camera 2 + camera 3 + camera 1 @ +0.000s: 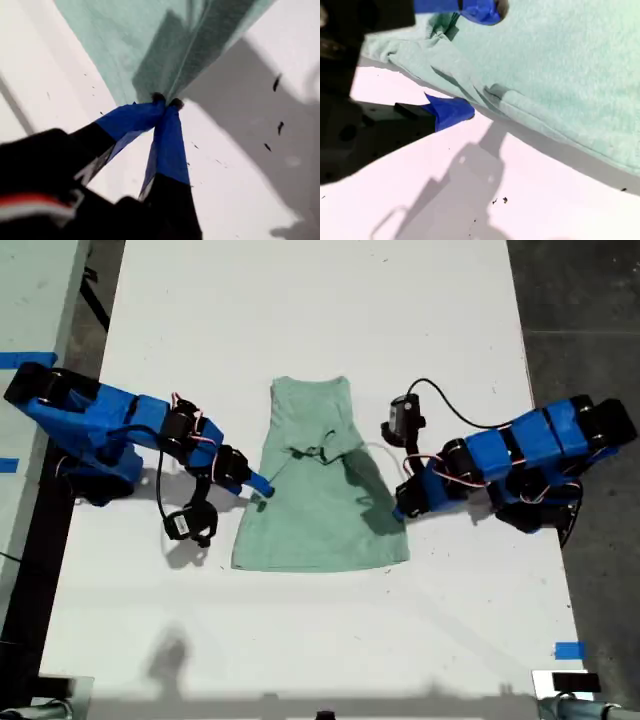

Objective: Fold tshirt

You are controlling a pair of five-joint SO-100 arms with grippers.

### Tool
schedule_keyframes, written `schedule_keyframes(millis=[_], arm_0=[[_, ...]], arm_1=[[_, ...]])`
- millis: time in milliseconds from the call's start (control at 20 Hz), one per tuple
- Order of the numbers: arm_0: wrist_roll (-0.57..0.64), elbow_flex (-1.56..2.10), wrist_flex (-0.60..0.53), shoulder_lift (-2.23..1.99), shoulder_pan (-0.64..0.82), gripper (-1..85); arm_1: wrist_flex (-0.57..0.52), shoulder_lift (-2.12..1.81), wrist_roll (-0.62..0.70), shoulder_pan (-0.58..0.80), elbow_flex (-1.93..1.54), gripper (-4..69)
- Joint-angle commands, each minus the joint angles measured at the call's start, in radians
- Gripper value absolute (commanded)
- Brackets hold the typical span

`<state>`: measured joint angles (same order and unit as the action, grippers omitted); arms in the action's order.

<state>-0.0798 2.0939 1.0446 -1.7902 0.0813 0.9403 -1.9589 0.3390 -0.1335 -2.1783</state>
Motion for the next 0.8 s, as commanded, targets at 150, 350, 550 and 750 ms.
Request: schedule_keyframes(millis=[150, 350, 550, 750], arm_0=[[-0.009, -0.006, -0.014, -0.083, -0.020, 26.4], [-0.009, -0.006, -0.009, -0.091, -0.020, 26.2], [-0.014, -0.009, -0.006, -0.094, -0.025, 26.8], [-0.014, -0.011, -0.006, -0.095, -0.025, 27.3]], arm_1=[[-0.083, 0.285, 0.060, 0.018, 0.374, -0.5], [-0.084, 0.650, 0.051, 0.005, 0.669, -0.5], [-0.104, 0.859, 0.011, 0.006, 0.782, 5.6], [-0.018, 0.859, 0.029, -0.008, 0.871, 32.6]])
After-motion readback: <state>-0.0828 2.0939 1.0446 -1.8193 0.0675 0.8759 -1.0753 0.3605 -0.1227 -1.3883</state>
